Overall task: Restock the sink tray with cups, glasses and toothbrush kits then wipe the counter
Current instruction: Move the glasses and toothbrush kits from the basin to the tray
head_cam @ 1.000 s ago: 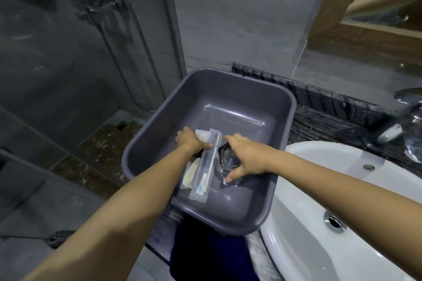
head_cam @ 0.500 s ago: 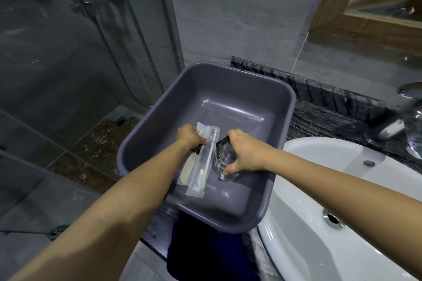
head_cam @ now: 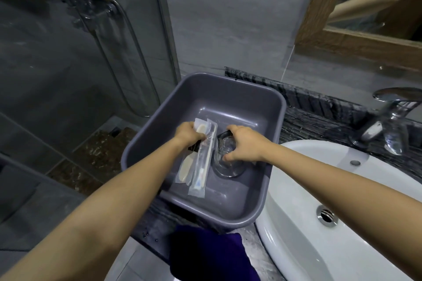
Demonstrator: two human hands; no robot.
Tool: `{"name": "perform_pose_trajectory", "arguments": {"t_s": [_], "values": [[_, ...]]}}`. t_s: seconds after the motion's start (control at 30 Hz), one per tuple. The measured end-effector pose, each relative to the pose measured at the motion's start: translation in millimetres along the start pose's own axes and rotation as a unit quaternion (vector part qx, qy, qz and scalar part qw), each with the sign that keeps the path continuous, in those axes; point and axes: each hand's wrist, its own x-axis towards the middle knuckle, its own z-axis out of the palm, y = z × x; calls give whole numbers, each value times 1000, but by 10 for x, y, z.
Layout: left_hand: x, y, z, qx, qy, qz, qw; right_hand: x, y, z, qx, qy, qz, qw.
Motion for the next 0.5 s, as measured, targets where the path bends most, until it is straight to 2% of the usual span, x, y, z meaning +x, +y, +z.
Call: {"name": "perform_pose_trajectory", "arguments": {"t_s": [0.27, 0.5], "values": [[-117, 452, -268, -124, -31, 69, 989, -227, -163, -524, -4, 61, 38, 997], [-357, 1083, -398, -217, -77, 150, 962, -618, -218, -1138, -20, 143, 61, 988]]}}
